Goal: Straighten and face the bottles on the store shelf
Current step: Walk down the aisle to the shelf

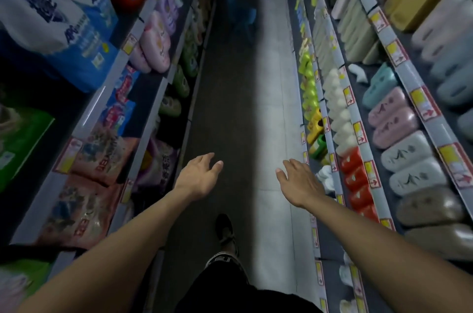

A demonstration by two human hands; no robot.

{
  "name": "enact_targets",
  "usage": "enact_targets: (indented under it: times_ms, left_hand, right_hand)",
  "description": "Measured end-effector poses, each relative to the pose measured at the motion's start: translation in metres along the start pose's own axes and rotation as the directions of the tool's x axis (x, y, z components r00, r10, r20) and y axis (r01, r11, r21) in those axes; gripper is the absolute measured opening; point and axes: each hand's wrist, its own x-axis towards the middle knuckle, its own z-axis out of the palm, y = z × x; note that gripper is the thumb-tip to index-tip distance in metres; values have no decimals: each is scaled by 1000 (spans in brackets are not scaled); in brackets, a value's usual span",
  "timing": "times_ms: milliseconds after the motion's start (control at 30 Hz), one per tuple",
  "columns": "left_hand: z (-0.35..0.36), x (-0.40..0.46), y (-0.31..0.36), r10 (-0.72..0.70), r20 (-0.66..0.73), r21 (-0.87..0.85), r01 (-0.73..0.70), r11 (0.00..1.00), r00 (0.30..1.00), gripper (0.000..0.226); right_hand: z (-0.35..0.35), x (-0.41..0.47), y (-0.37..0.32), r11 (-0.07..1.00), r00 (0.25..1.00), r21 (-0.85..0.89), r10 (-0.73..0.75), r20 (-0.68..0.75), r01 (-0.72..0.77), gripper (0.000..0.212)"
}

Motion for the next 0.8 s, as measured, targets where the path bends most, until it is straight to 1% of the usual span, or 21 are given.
enact_targets:
  times_ms: [133, 400, 567, 800]
  left_hand:
    - [-40, 72, -8, 5, 26, -26, -4, 1000, 1000, 66]
    - [-112, 193, -15, 35, 14, -17, -34, 999, 999, 68]
    - [-133, 253, -5, 47, 37, 16, -48, 999, 998, 67]
    - [-145, 351, 25, 65, 57, 60, -68, 996, 996, 68]
  right_hand:
    - [-24, 64, -32, 1000, 1000, -10, 29, 4, -29, 66]
    - [-67, 170, -84, 999, 999, -12, 45, -11, -46, 63]
    - [-89, 223, -95, 998, 998, 6, 57, -23, -57, 62]
    - [-122, 313, -89, 997, 998, 41, 60, -17, -59, 59]
